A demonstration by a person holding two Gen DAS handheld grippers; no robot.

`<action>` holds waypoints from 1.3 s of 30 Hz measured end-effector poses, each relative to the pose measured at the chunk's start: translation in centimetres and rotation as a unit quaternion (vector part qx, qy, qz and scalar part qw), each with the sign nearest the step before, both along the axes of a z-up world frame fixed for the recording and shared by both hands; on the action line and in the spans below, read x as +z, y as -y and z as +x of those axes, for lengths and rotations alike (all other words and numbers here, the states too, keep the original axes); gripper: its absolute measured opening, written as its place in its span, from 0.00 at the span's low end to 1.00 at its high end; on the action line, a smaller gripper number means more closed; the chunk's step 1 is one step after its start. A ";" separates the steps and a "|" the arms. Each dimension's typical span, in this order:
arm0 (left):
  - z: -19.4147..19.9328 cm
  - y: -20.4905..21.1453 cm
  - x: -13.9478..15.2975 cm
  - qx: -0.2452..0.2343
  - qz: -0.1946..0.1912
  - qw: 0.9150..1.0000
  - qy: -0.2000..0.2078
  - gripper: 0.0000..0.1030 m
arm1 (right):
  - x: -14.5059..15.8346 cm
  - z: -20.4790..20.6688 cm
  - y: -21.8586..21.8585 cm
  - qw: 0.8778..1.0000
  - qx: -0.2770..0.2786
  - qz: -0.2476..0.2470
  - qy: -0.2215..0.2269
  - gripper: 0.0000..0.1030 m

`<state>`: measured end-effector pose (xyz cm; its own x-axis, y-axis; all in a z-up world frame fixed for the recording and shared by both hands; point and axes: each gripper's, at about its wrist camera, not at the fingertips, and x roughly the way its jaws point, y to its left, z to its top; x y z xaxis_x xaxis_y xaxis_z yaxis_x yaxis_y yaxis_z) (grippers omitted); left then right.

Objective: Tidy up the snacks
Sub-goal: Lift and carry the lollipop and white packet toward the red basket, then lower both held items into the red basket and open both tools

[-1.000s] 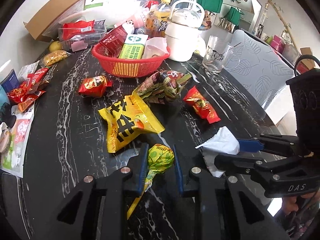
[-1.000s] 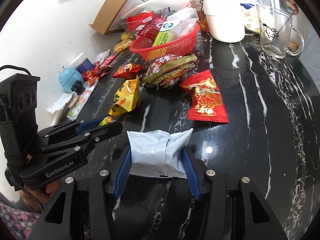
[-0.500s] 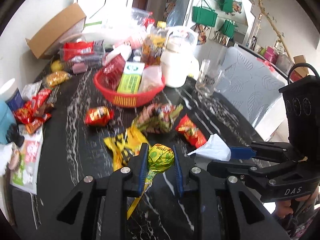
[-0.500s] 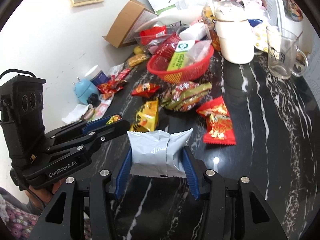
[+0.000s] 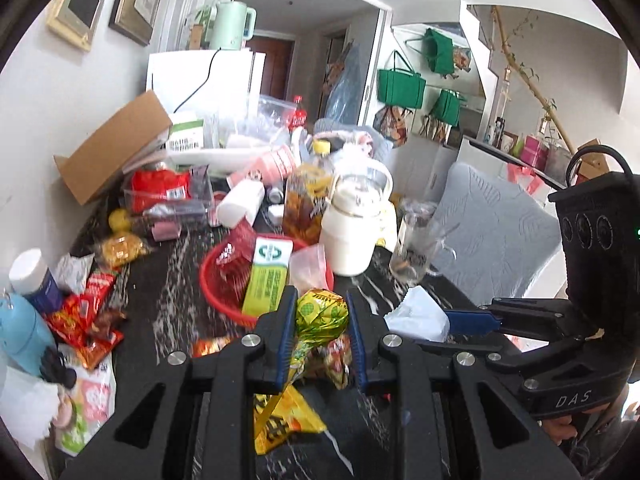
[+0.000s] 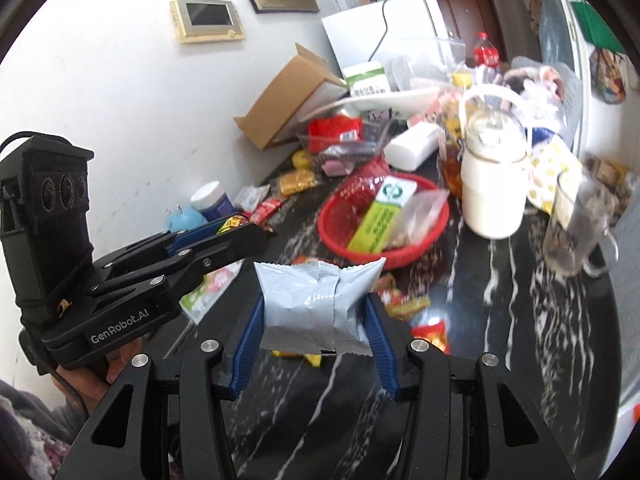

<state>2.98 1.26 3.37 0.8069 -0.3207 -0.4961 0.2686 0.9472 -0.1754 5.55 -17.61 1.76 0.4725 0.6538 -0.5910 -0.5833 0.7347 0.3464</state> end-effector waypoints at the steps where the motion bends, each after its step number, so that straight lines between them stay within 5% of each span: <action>1: 0.4 -0.1 0.5 0.000 -0.001 1.000 0.006 0.23 | 0.4 0.4 -0.1 1.000 0.001 0.000 0.005 0.48; 18: 8.7 -1.7 3.5 0.024 0.001 0.999 0.040 0.23 | 4.4 9.3 -2.0 0.998 -0.019 -0.013 0.058 0.48; 39: 15.9 -2.5 -3.6 0.047 0.020 0.998 -0.045 0.23 | -0.9 16.7 -5.4 0.997 -0.028 -0.068 0.030 0.40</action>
